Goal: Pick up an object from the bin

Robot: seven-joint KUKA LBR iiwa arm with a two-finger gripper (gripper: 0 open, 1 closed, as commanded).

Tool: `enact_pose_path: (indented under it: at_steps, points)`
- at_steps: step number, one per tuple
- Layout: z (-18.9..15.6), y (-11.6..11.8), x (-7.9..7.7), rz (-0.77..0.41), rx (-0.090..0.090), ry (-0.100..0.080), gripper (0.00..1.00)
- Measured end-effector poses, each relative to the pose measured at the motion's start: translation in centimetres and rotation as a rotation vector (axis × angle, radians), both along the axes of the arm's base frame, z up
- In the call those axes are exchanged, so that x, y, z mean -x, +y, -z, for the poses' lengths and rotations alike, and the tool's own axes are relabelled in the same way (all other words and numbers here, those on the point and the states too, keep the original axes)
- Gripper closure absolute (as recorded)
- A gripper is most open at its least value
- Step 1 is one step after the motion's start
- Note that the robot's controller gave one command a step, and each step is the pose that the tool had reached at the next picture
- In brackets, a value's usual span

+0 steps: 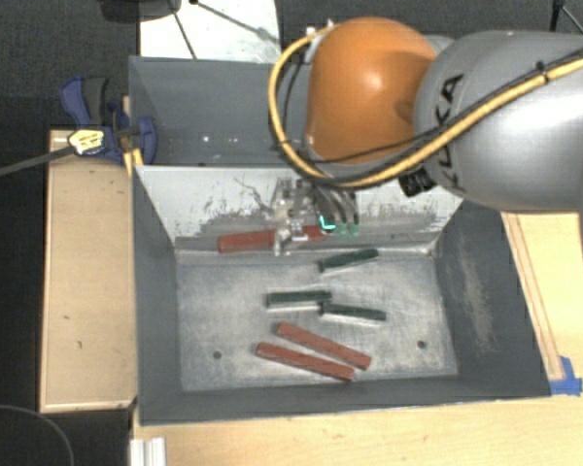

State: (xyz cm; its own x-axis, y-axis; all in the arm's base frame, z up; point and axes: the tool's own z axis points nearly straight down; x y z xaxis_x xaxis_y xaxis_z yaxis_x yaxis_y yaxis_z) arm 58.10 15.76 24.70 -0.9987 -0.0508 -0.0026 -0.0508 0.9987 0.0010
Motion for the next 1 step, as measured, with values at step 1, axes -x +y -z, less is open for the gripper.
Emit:
enact_pose_path:
  at_steps: [1]
  points:
    - [0.0, -0.01, 0.0, 0.002, 0.0, 0.0, 1.0]
